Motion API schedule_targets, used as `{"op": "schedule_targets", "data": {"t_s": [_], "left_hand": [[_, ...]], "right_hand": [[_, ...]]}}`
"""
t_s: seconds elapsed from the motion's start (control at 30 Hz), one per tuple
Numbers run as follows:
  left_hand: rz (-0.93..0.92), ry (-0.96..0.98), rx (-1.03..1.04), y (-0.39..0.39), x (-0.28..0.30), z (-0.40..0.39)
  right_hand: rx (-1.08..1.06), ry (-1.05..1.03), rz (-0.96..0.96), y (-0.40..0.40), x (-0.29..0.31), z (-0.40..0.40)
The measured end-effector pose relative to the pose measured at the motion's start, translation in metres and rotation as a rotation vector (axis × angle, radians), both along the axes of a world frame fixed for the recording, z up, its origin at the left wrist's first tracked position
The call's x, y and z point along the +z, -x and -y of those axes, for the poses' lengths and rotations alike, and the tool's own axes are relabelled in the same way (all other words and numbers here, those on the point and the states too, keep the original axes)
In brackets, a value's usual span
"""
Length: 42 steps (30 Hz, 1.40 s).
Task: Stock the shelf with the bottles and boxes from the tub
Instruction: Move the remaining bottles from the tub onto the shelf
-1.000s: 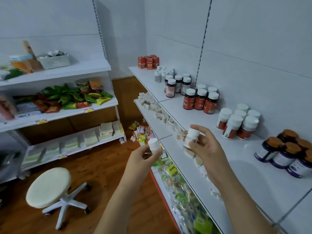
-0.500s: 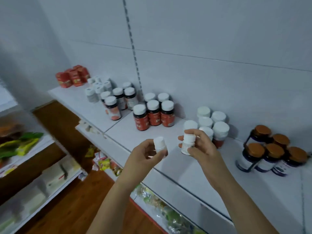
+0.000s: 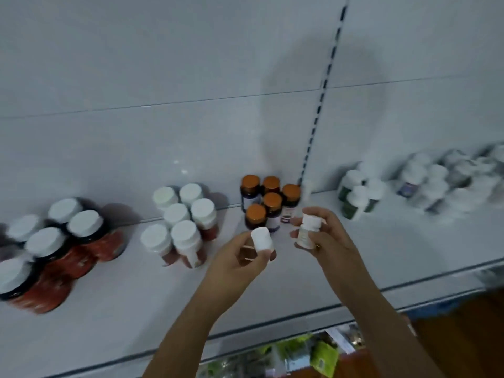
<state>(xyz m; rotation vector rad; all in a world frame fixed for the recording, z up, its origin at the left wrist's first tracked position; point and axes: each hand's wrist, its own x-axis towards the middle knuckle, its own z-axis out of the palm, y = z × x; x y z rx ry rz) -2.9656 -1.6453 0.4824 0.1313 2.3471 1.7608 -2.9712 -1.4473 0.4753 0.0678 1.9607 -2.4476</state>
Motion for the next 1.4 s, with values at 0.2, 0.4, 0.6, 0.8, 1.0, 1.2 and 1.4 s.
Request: {"op": "schedule_targets", "data": {"t_s": [0.2, 0.4, 0.6, 0.8, 1.0, 1.2, 1.4], "left_hand": [[-0.017, -0.068, 0.019, 0.018, -0.012, -0.072], [-0.08, 0.028, 0.007, 0.052, -0.048, -0.135], [-0.267, 0.174, 0.058, 0.094, -0.077, -0.183], [-0.473, 0.339, 0.129, 0.141, -0.084, -0.203], [-0.407, 0.33, 0.186, 0.15, -0.096, -0.208], [-0.319, 0.39, 0.142, 0.114, -0.093, -0.195], [-0.326, 0.419, -0.01, 0.056, -0.082, -0.149]], "right_hand": [[-0.096, 0.244, 0.108, 0.006, -0.01, -0.061], [-0.074, 0.375, 0.238, 0.023, -0.036, -0.109], [-0.111, 0.392, 0.291, 0.044, -0.062, -0.144], [-0.099, 0.457, 0.278, 0.045, -0.073, -0.148], [-0.102, 0.529, 0.266, 0.044, -0.075, -0.151], [-0.056, 0.457, 0.246, 0.044, -0.069, -0.147], [0.094, 0.424, 0.159, 0.05, -0.04, -0.132]]}}
